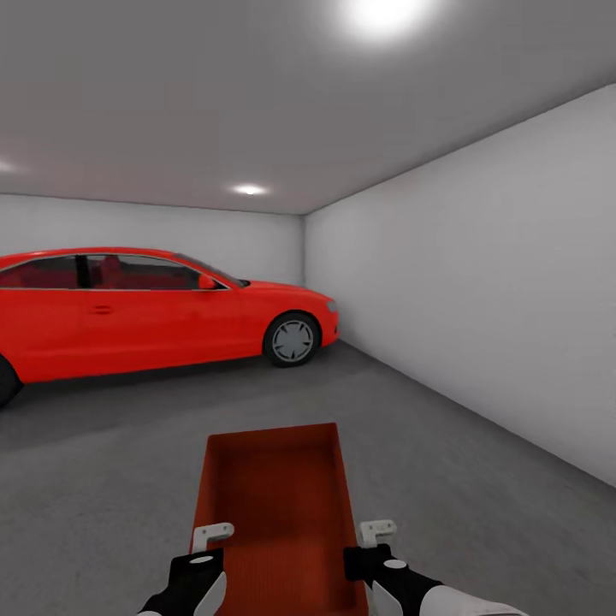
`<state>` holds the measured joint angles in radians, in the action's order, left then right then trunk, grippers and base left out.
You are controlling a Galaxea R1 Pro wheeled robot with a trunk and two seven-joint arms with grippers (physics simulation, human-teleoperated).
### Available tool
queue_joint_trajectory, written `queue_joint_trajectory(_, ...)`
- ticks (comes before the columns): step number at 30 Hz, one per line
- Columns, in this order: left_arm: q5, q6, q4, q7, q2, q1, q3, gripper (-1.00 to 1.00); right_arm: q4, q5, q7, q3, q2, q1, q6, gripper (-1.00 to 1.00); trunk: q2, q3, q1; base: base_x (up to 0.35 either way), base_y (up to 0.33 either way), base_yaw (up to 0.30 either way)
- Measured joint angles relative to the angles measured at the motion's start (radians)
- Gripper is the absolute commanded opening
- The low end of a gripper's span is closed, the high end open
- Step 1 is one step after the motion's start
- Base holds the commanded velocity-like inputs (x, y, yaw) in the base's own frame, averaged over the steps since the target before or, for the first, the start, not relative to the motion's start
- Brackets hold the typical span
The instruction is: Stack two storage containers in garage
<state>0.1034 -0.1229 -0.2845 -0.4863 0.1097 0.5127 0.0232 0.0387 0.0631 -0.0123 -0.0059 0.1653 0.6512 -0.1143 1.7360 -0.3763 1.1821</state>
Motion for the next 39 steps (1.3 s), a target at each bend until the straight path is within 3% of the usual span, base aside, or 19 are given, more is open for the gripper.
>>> queue_joint_trajectory(39,0.000,0.000,0.000,0.000,0.000,0.000,-0.001,-1.00,-0.001,-0.001,0.000,0.002,0.000,0.000,0.002,-1.00,0.273,-0.122,0.150,0.000,0.000,0.000)
